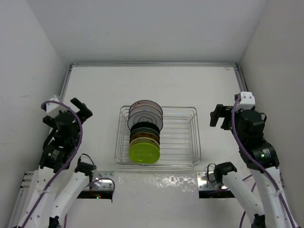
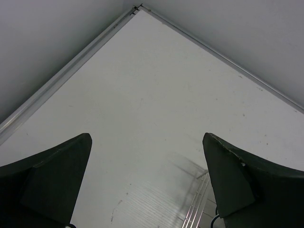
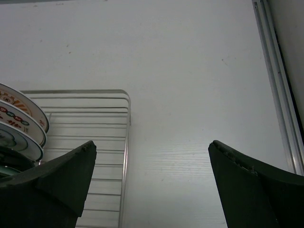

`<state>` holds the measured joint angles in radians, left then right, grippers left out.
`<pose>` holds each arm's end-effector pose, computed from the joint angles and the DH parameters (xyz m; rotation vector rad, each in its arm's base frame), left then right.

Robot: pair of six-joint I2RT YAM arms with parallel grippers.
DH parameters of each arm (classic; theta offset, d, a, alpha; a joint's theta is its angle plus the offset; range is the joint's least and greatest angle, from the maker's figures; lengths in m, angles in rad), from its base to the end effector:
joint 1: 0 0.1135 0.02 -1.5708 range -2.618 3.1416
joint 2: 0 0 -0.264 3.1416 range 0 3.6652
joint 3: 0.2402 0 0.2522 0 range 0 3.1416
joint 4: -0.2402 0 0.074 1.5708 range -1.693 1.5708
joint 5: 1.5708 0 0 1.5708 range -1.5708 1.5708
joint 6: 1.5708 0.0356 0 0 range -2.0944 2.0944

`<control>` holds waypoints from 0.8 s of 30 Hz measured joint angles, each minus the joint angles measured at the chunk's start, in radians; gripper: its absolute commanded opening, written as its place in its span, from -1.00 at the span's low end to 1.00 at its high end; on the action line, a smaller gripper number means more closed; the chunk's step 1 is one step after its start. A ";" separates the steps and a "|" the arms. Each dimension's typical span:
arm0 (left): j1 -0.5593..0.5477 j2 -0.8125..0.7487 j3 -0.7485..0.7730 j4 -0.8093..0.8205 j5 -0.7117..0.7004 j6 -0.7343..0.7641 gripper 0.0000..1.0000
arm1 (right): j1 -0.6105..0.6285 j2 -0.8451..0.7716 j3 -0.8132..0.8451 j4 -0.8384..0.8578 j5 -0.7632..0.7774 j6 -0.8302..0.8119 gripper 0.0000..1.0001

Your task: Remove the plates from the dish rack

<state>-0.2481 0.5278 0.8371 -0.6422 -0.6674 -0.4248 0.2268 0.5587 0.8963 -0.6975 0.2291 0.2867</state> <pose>0.1056 -0.0040 0.3449 -0.5949 1.7343 0.1639 0.1081 0.0167 0.3529 0.2100 1.9113 0.1236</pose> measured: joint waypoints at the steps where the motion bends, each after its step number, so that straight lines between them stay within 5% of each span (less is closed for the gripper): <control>1: 0.000 0.000 0.000 0.000 -0.002 0.000 1.00 | 0.001 0.005 0.000 0.000 -0.006 -0.002 0.98; 8: 0.000 0.000 0.000 -0.010 -0.014 -0.003 1.00 | 0.005 0.034 0.000 0.042 -0.156 -0.019 0.98; 13: 0.000 0.000 0.000 -0.013 -0.021 -0.003 1.00 | 0.033 0.221 0.058 0.071 -0.375 -0.026 0.98; 19: 0.008 0.012 0.000 -0.014 -0.020 -0.003 1.00 | 0.508 0.536 0.293 0.010 -0.237 -0.148 0.97; 23: 0.011 0.015 -0.001 -0.013 -0.020 -0.003 1.00 | 0.778 0.655 0.326 0.024 -0.166 -0.276 0.30; 24: 0.013 0.015 -0.001 -0.013 -0.019 -0.003 1.00 | 0.806 0.659 0.307 0.031 -0.165 -0.303 0.28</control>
<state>-0.2356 0.5430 0.8364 -0.6556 -0.6868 -0.4278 1.0332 1.2179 1.2030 -0.6670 0.0639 -0.0166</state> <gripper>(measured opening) 0.999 0.698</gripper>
